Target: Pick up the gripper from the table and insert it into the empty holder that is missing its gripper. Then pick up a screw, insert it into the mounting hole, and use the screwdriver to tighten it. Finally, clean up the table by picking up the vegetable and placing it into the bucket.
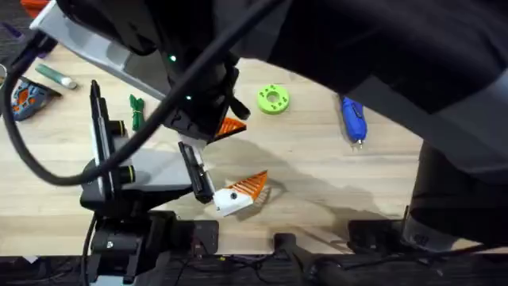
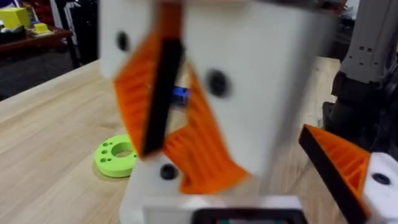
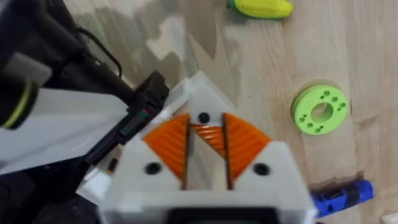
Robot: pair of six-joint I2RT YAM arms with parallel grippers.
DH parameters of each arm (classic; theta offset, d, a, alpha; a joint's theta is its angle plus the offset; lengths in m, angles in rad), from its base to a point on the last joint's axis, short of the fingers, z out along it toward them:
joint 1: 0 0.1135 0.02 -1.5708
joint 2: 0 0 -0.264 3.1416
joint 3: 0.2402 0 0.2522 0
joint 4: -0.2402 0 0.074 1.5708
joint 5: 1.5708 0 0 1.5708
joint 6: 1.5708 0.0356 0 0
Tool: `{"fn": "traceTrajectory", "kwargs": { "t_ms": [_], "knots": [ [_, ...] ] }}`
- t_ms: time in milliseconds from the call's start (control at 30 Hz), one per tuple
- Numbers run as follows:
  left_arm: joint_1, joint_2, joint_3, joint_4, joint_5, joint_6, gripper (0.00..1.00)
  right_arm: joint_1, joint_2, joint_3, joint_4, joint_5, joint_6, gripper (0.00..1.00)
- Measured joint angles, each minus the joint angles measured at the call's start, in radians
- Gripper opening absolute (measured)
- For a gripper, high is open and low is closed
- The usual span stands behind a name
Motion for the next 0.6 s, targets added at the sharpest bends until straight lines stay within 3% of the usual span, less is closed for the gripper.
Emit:
{"fn": "traceTrajectory", "kwargs": {
  "t_ms": [133, 167, 600],
  "knots": [
    [0.0, 0.0, 0.0, 0.0, 0.001, 0.0, 0.987, -0.008, -0.002, 0.0, -0.007, 0.033, -0.004, 0.766],
    [0.0, 0.0, 0.0, 0.0, 0.002, 0.0, 0.987, -0.014, -0.004, 0.0, -0.008, 0.042, -0.008, 0.85],
    [0.0, 0.0, 0.0, 0.0, 0.003, 0.008, 0.988, -0.019, -0.016, -0.003, -0.016, 0.046, -0.008, 0.898]
  ]
}}
